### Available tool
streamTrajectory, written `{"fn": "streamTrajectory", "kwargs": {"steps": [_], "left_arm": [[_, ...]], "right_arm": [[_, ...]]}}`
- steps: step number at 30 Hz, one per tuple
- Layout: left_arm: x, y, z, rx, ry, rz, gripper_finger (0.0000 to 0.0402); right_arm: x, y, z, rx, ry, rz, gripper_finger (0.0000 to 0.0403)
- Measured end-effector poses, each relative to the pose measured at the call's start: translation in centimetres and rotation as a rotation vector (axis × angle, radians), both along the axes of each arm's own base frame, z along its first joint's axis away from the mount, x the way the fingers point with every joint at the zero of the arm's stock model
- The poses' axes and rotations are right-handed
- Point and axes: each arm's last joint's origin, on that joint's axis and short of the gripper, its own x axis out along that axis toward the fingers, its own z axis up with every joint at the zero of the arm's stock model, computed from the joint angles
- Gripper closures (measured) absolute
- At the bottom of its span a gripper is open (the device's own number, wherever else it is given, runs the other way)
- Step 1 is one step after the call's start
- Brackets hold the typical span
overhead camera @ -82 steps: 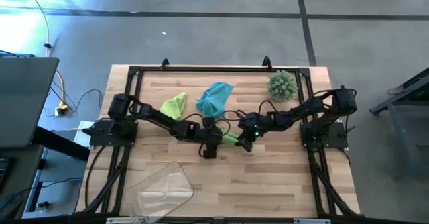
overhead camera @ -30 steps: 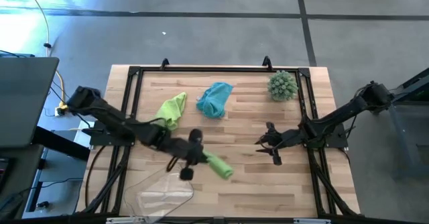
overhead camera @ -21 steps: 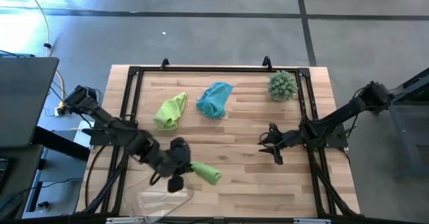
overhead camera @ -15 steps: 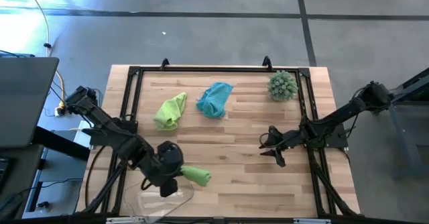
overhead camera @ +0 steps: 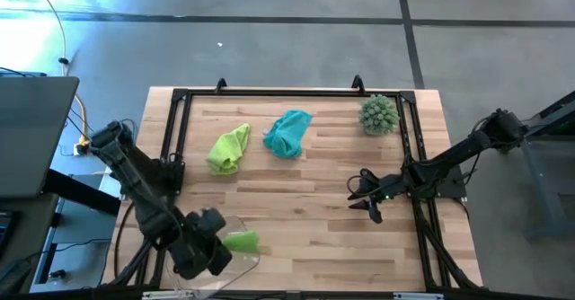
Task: Roll microfiber towels into tight, uniform cylinder then place into a basket
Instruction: Put the right green microfiber cloth into the transparent bin
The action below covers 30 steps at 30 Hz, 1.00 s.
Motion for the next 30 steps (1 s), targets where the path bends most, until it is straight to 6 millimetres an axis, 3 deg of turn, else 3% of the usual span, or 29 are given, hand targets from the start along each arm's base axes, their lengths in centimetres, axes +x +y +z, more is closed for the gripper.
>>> {"fn": "streamTrajectory", "kwargs": {"steps": [8,17,30], "left_arm": [[-0.4,-3.2,-3.6,0.021,0.118,0.047,0.0392],[1.4,-5.8,-7.0,-0.052,0.117,0.052,0.0392],[2.2,-6.4,-8.8,-0.019,0.098,0.063,0.0392]], "right_arm": [[0.0,0.0,0.0,-0.003,0.002,0.001,0.0268],[0.0,0.0,-0.1,-0.005,0.007,0.001,0.0268],[-0.1,-0.1,-0.2,-0.012,0.022,0.001,0.0268]]}}
